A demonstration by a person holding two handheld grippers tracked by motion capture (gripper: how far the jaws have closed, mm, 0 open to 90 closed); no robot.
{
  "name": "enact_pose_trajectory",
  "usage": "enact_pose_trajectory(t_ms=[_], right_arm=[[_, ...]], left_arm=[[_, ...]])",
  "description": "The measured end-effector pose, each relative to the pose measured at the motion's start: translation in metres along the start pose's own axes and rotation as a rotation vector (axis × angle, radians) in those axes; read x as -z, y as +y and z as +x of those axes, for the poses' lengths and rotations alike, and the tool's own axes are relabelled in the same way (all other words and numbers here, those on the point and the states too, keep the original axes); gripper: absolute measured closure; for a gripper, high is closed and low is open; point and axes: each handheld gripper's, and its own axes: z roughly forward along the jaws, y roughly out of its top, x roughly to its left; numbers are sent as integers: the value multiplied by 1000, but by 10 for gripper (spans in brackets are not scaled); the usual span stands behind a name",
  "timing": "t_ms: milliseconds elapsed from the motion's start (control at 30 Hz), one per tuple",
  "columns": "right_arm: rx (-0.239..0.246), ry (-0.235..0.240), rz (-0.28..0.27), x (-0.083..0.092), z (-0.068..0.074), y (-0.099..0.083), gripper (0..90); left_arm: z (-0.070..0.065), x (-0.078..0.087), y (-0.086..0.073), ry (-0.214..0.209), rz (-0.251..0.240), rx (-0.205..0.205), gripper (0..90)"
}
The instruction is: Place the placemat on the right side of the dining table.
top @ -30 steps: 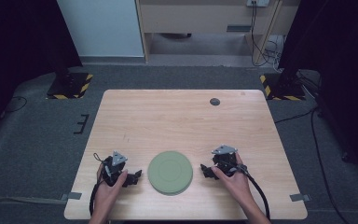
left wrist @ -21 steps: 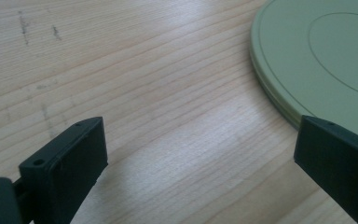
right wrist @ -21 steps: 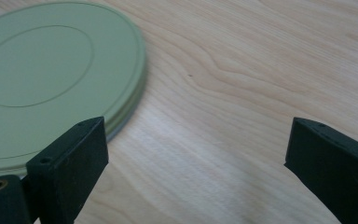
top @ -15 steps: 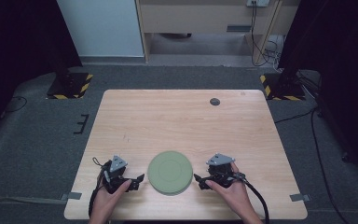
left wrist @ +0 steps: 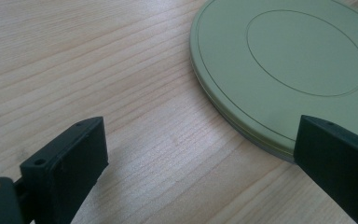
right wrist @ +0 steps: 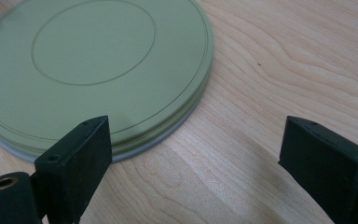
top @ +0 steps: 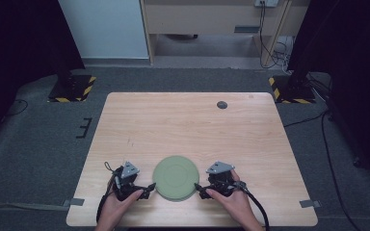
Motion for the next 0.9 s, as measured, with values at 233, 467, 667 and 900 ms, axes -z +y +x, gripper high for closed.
enact_pose_trajectory(t_ms=[233,467,667,900], right_arm=[[-11,-12,-3,-2,2,1,93],[-11,-34,-2,-4,0,4,60],[-19,-64,-10,-5,-1,4,59],[-34,-78,-13,-5,-3,4,91]], left_arm=[[0,-5,1,6,18,-7,4],[0,-7,5,26,19,-18,2],[0,-9,6,36,14,-15,2],[0,-10,8,35,12,-26,11]])
